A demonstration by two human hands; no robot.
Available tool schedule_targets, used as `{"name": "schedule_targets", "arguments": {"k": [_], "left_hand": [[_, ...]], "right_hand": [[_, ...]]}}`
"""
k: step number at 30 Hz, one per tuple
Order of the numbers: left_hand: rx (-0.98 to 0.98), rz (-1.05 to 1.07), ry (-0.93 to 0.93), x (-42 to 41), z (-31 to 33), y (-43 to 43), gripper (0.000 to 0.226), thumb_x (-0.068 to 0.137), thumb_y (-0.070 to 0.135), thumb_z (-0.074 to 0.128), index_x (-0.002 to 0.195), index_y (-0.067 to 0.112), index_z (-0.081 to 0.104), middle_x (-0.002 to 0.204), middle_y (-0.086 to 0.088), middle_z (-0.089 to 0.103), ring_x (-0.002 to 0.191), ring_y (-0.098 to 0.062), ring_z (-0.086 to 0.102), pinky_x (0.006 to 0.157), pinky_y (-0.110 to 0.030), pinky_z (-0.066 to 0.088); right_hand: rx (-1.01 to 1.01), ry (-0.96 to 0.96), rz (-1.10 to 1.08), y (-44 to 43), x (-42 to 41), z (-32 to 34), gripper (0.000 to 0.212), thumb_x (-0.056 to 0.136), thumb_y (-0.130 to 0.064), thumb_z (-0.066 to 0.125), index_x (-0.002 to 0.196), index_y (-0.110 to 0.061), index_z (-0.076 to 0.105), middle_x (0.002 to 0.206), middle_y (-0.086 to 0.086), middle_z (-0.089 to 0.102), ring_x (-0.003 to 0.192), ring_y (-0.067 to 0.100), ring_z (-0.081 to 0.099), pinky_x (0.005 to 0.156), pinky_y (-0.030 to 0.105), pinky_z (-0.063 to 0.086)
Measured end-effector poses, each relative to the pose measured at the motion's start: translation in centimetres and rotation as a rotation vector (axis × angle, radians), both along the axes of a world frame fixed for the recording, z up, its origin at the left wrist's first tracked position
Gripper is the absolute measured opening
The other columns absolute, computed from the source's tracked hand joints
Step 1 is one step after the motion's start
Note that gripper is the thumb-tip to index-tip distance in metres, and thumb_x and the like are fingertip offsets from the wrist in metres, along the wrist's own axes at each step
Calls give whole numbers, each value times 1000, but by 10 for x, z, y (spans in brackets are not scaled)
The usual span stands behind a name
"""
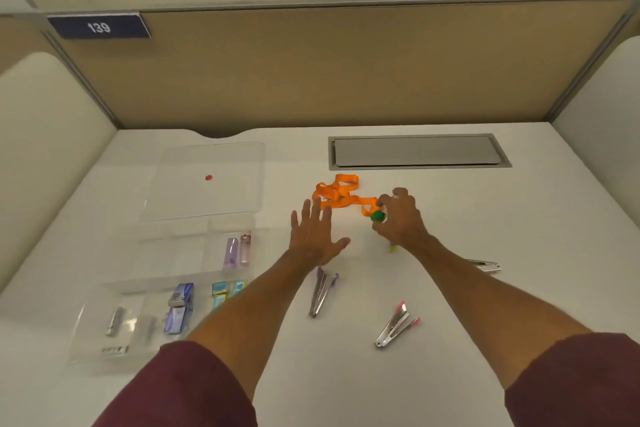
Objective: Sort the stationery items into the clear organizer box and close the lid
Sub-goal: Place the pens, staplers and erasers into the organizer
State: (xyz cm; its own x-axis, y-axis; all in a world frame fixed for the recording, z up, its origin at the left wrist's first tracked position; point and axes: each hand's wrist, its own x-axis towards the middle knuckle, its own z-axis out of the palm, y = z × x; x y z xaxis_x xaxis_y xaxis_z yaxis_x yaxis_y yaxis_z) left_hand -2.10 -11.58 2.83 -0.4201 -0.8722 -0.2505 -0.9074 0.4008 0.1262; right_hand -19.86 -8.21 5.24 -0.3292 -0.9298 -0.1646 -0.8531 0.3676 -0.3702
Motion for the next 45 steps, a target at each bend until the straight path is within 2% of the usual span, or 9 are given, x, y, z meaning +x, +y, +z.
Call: {"name": "schedule_targets", "arguments": {"k": [3, 7, 13, 21, 24, 28, 33, 39, 45], "left_hand": [[-40, 52, 24, 42, 11, -6, 87, 87, 70, 34, 152, 18, 8, 162, -8, -9, 149, -31, -10, 119, -53, -2], [-63, 116, 35, 110, 19, -9, 87, 88, 69, 35, 152, 15, 11, 162, -9, -7, 149, -30, -9, 119, -52, -1], [-34, 217, 65, 195, 12, -8, 91, 86, 70, 37, 152, 14, 9, 162, -8, -6, 149, -27, -8, 119, -51, -2], [98, 176, 44, 239, -13, 3, 99, 86, 69, 39, 152, 9, -5, 161, -7, -13, 149, -22, -11, 119, -48, -3], [119, 173, 89, 244, -16, 2, 99, 86, 69, 40, 152, 10, -5, 161, -7, -13, 149, -23, -10, 120, -49, -2], [105, 159, 110, 248, -15, 2, 97, 87, 67, 42, 152, 11, -2, 161, -9, -11, 149, -26, -9, 120, -49, 0], [60, 156, 76, 247, -13, 0, 91, 89, 65, 39, 152, 11, 3, 162, -10, -6, 149, -29, -5, 120, -50, 3], [-52, 125, 145, 230, -3, 3, 86, 87, 64, 41, 151, 14, 14, 162, -9, 4, 149, -28, 1, 119, -51, 0], [-141, -51, 185, 178, 8, 16, 76, 89, 61, 39, 147, 13, 25, 160, -12, 14, 148, -30, 12, 120, -50, 7]], "right_hand": [[-33, -40, 62, -15, 47, 8, 48, 81, -27, 71, 124, -12, 55, 145, 13, 33, 128, 30, 40, 100, 36, 43], [-100, -123, 187, -32, 109, 15, 45, 76, -21, 71, 118, -11, 60, 133, 15, 45, 123, 31, 44, 96, 38, 43], [-66, -141, 362, -50, 192, 17, 48, 77, -22, 71, 123, -15, 58, 145, 14, 35, 132, 32, 36, 104, 38, 39], [21, -108, 534, -57, 253, 7, 52, 76, -19, 72, 126, -17, 57, 149, 12, 34, 137, 30, 30, 108, 40, 35], [78, -108, 558, -58, 263, 1, 60, 77, -11, 70, 133, -18, 52, 153, 11, 29, 141, 29, 26, 112, 41, 33], [178, -110, 597, -60, 270, -6, 77, 75, -15, 78, 142, -21, 41, 156, 8, 24, 144, 27, 21, 117, 40, 26], [149, -220, 575, -53, 268, -11, 85, 74, -15, 79, 147, -18, 34, 156, 10, 26, 144, 27, 21, 117, 34, 20], [-105, -243, 397, -27, 245, -12, 56, 85, -16, 68, 137, -11, 47, 142, 9, 47, 132, 26, 39, 110, 31, 27], [-111, -162, 205, 13, 200, -21, 51, 86, -19, 66, 134, -12, 48, 140, 9, 47, 132, 28, 39, 111, 35, 31]]}}
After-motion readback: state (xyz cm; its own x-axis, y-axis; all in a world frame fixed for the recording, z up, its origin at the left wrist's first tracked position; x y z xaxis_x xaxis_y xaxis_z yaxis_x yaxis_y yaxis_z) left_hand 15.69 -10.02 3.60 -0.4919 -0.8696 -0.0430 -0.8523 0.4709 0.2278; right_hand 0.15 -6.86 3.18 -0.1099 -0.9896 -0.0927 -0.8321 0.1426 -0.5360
